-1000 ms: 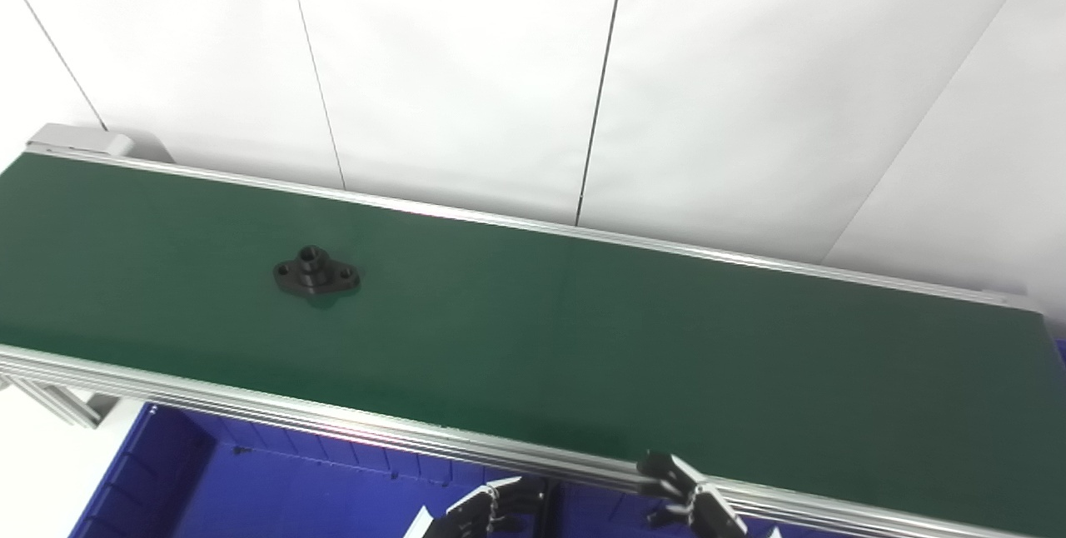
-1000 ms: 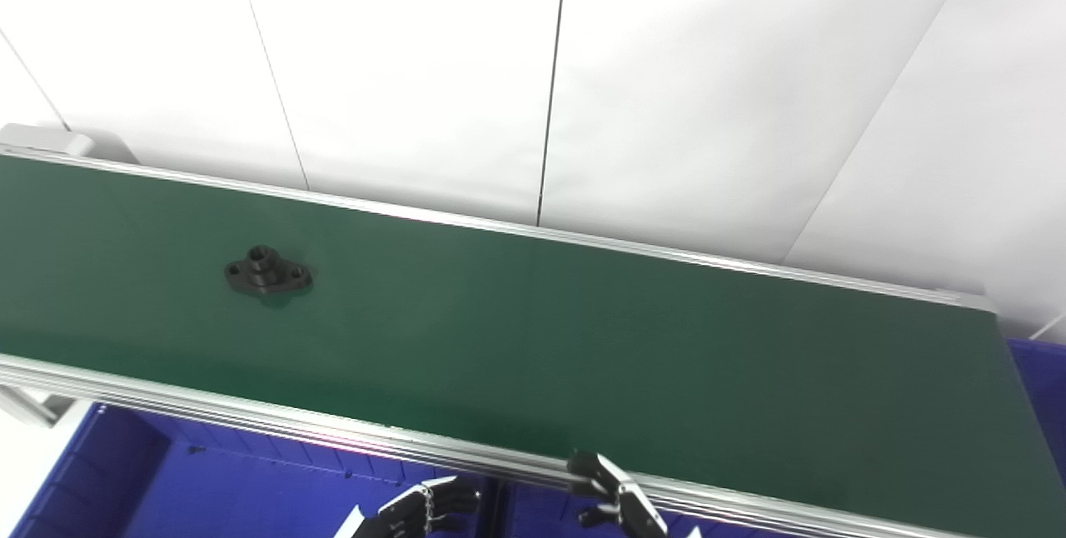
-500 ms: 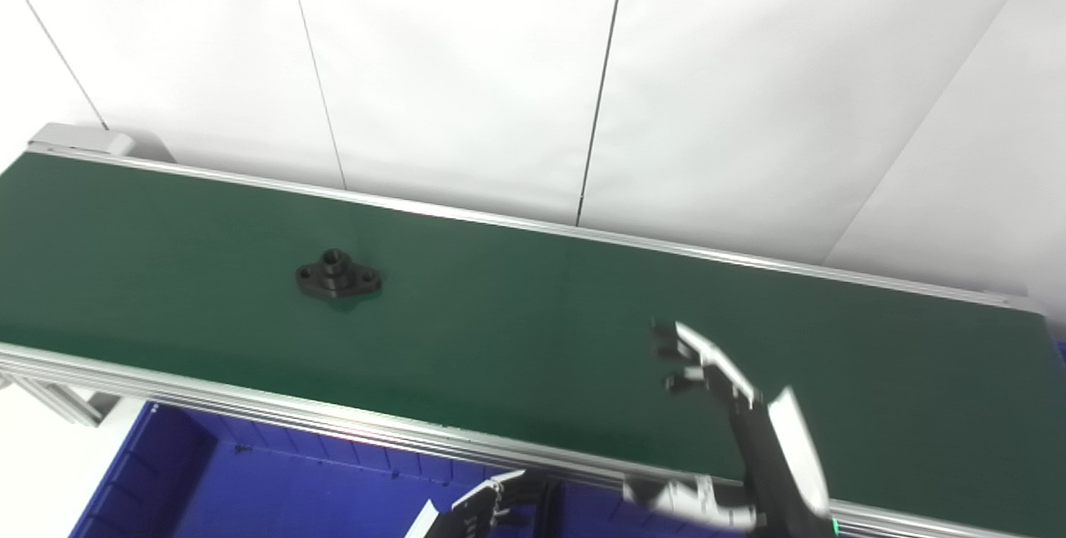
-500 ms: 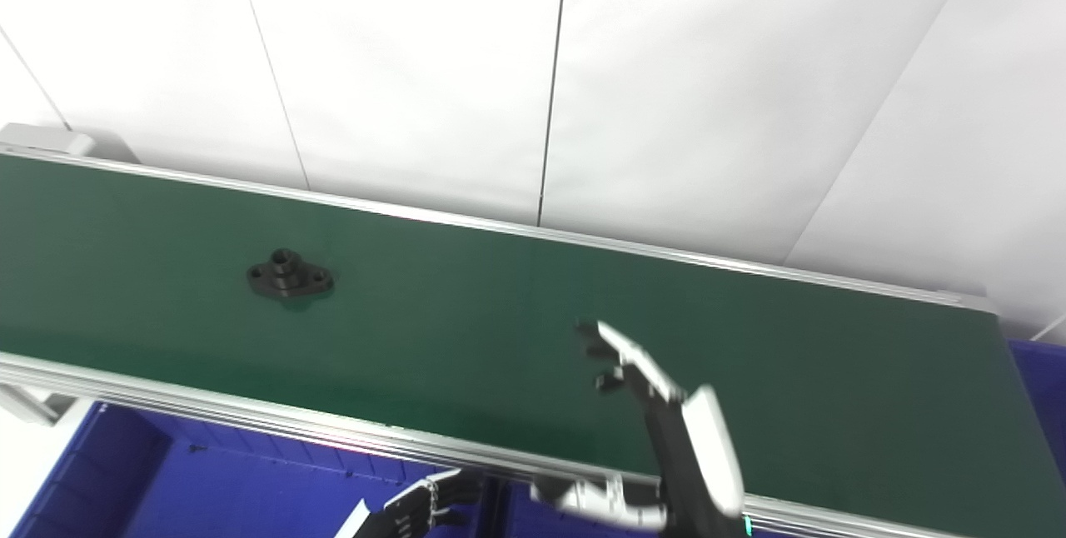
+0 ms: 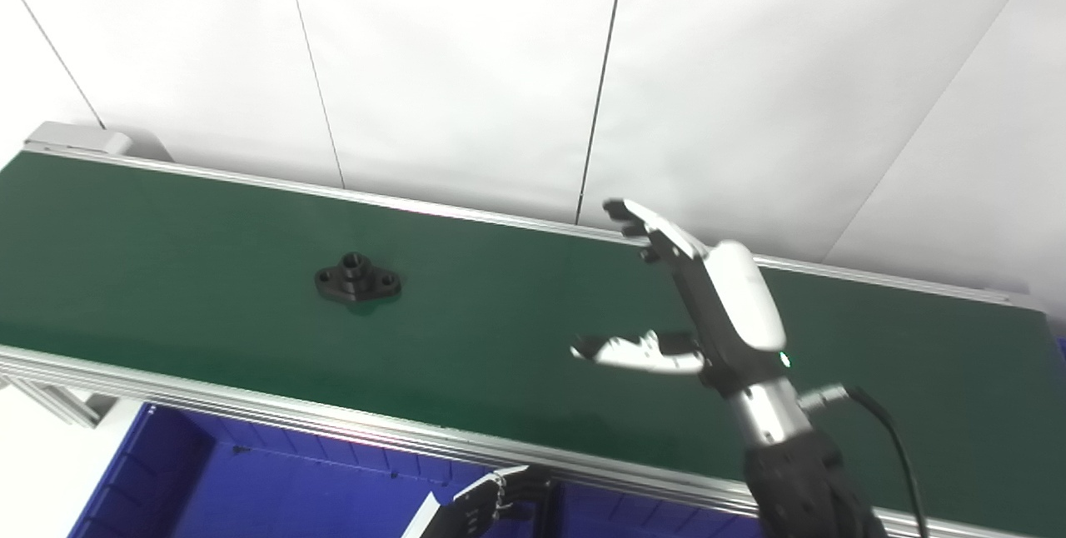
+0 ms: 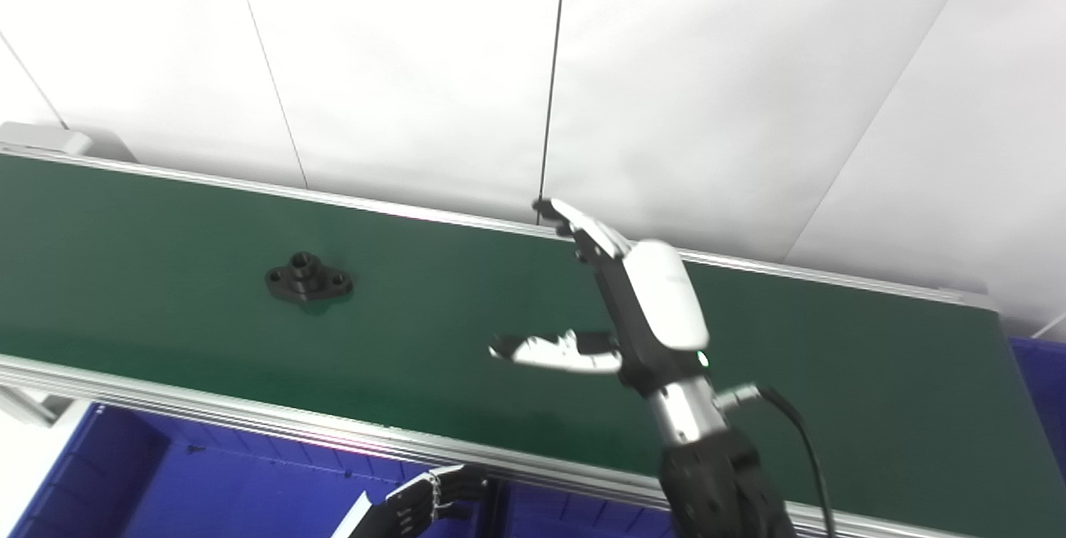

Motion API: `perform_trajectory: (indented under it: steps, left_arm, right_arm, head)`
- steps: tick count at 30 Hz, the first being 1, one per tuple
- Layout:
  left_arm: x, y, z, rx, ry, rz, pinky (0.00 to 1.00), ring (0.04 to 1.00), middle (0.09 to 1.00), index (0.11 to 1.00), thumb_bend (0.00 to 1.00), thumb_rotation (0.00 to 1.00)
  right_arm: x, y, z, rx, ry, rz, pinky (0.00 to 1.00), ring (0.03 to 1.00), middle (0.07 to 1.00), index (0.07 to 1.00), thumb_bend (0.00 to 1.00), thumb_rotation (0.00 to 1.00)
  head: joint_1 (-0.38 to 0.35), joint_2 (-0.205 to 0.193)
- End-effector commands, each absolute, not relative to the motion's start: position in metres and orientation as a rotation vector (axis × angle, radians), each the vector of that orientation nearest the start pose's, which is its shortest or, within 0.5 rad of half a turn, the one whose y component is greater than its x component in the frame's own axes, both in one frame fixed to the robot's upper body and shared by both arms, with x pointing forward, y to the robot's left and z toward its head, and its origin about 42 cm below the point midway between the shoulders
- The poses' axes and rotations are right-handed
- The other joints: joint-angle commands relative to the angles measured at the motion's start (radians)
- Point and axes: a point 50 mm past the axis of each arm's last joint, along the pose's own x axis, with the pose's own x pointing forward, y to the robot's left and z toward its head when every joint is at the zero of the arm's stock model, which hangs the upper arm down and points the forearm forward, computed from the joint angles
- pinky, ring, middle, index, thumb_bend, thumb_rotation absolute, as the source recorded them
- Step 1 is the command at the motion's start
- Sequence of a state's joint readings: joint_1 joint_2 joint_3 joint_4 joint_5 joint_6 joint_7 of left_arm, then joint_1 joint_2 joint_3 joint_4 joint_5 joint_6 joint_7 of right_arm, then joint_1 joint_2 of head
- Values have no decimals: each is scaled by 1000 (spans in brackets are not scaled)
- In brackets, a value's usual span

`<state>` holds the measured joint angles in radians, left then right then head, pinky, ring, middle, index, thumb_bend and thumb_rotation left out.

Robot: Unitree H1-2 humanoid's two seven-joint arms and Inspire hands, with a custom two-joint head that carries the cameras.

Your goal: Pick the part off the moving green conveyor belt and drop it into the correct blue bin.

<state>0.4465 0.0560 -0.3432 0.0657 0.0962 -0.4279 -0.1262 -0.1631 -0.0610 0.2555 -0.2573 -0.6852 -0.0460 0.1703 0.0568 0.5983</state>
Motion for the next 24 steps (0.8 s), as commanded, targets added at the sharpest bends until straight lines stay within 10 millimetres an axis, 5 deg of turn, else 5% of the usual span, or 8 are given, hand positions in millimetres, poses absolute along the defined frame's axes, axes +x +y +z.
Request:
perform_trajectory:
  steps: [1, 12, 24]
  left_arm:
    - [102, 144, 30, 11, 10, -400, 744, 800, 798, 778, 886, 617]
    - [100, 137, 32, 28, 2, -407, 754, 807, 808, 791, 875, 613]
    - [97, 132, 42, 20, -18, -416, 723, 810, 825, 806, 886, 601]
  right_arm:
    - [318, -125, 215, -762, -512, 309, 609, 764, 835, 875, 863, 643]
    - [371, -79, 209, -955, -476, 361, 569, 733, 826, 892, 909, 671]
    - [391, -23, 205, -1071, -422, 439, 570, 741, 827, 873, 927, 617]
  head:
    - [3, -4]
    - [29, -10]
    - [16, 11]
